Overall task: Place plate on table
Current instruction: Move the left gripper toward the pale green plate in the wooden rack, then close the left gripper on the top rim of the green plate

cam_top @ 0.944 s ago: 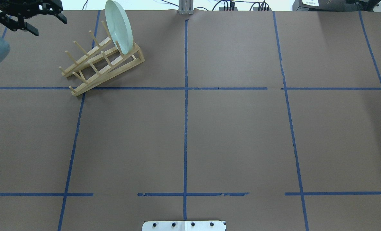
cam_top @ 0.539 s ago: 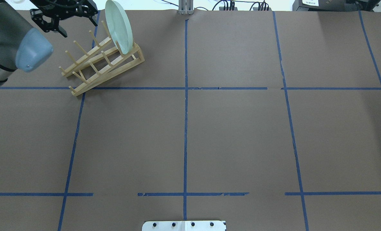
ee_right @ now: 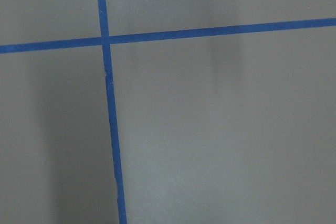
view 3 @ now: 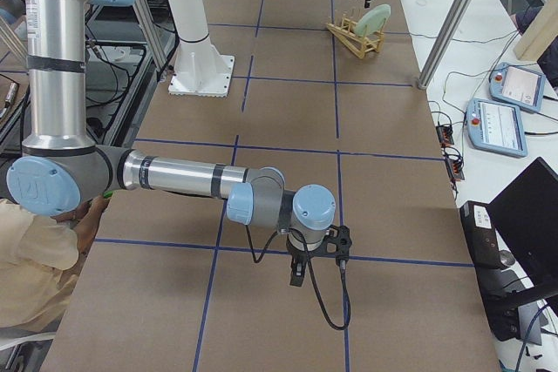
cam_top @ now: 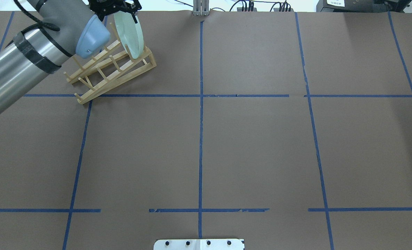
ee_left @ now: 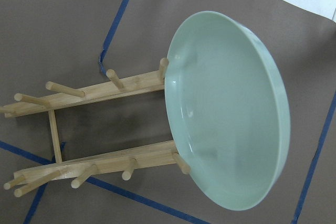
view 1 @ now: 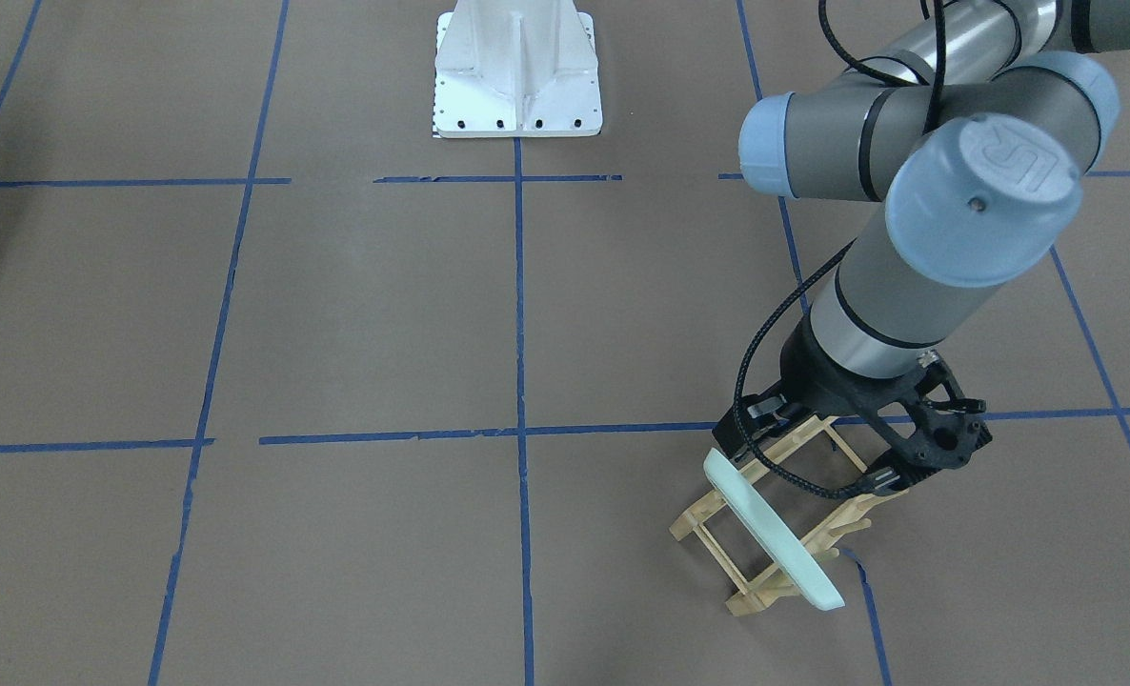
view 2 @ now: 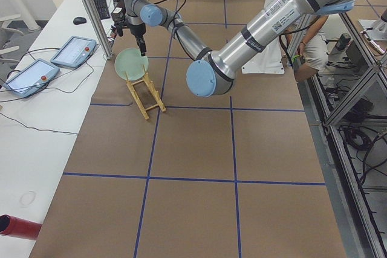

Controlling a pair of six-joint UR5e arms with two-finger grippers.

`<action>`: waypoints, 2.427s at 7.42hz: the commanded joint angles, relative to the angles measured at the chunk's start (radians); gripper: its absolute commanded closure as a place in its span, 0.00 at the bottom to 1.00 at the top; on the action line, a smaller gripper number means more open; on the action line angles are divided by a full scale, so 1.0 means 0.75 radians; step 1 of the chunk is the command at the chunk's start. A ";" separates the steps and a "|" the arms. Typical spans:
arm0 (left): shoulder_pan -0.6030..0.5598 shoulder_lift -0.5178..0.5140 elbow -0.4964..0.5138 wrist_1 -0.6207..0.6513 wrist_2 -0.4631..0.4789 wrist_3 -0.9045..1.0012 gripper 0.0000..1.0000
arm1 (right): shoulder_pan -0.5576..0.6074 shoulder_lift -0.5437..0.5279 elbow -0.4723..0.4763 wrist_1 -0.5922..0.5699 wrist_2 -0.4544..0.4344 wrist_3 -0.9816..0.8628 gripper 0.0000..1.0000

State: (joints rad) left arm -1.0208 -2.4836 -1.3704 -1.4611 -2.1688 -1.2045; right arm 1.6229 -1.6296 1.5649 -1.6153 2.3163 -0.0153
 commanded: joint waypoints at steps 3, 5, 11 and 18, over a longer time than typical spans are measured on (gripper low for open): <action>0.076 -0.192 0.232 -0.007 0.285 -0.036 0.02 | 0.000 0.001 0.002 0.000 0.000 0.000 0.00; 0.117 -0.192 0.268 -0.009 0.396 -0.024 0.05 | 0.000 -0.001 0.002 0.000 0.000 0.000 0.00; 0.124 -0.186 0.277 -0.007 0.478 -0.020 0.82 | 0.000 0.001 0.002 0.000 0.000 0.000 0.00; 0.089 -0.182 -0.032 0.179 0.468 -0.022 1.00 | 0.000 0.001 0.002 0.000 0.000 0.000 0.00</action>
State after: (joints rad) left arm -0.9401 -2.6202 -1.3410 -1.3430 -1.8160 -1.2210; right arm 1.6230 -1.6295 1.5662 -1.6153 2.3163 -0.0153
